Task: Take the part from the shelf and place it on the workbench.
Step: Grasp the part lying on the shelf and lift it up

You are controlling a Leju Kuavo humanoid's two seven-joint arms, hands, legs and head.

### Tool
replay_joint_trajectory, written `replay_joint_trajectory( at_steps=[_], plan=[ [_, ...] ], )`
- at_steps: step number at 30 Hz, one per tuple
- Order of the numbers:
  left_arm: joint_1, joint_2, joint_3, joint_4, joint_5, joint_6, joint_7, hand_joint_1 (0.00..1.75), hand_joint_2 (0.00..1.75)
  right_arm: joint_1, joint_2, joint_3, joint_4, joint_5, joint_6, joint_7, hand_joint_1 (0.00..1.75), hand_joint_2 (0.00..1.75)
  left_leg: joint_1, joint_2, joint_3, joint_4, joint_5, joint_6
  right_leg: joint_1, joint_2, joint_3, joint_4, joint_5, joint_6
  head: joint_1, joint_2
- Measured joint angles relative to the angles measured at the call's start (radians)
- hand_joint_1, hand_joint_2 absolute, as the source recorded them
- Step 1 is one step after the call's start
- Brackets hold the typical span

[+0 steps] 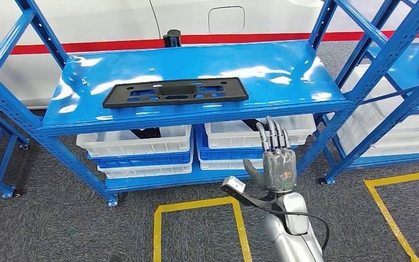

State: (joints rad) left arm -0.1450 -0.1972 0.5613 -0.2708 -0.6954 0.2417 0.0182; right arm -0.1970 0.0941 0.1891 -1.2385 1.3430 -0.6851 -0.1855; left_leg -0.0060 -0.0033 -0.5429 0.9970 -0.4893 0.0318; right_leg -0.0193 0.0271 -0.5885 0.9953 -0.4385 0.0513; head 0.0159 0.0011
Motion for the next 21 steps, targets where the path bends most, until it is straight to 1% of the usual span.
replay_joint_trajectory(
  at_steps=[4, 13, 21],
  plan=[
    [0.004, -0.002, 0.006, 0.000, 0.004, 0.004, -0.004, 0.00, 0.00, -0.006, -0.010, 0.021, 0.013, 0.011, 0.000, 0.009, 0.00, 1.75, 0.000, 0.000, 0.000, 0.000, 0.000, 0.000, 0.000, 0.000, 0.000, 0.000, 0.000, 0.000, 0.000, 0.000],
    [0.010, -0.013, 0.016, 0.000, 0.021, 0.030, -0.027, 0.00, 0.00, -0.016, -0.032, 0.120, 0.028, 0.142, 0.000, 0.098, 0.00, 1.75, 0.000, 0.000, 0.000, 0.000, 0.000, 0.000, 0.000, 0.000, 0.000, 0.000, 0.000, 0.000, 0.000, 0.000],
    [0.028, -0.018, 0.021, 0.000, 0.026, 0.033, -0.035, 0.00, 0.00, -0.016, -0.049, 0.166, 0.023, 0.128, -0.001, 0.122, 0.00, 1.75, 0.000, 0.000, 0.000, 0.000, 0.000, 0.000, 0.000, 0.000, 0.000, 0.000, 0.000, 0.000, 0.000, 0.000]
  ],
)
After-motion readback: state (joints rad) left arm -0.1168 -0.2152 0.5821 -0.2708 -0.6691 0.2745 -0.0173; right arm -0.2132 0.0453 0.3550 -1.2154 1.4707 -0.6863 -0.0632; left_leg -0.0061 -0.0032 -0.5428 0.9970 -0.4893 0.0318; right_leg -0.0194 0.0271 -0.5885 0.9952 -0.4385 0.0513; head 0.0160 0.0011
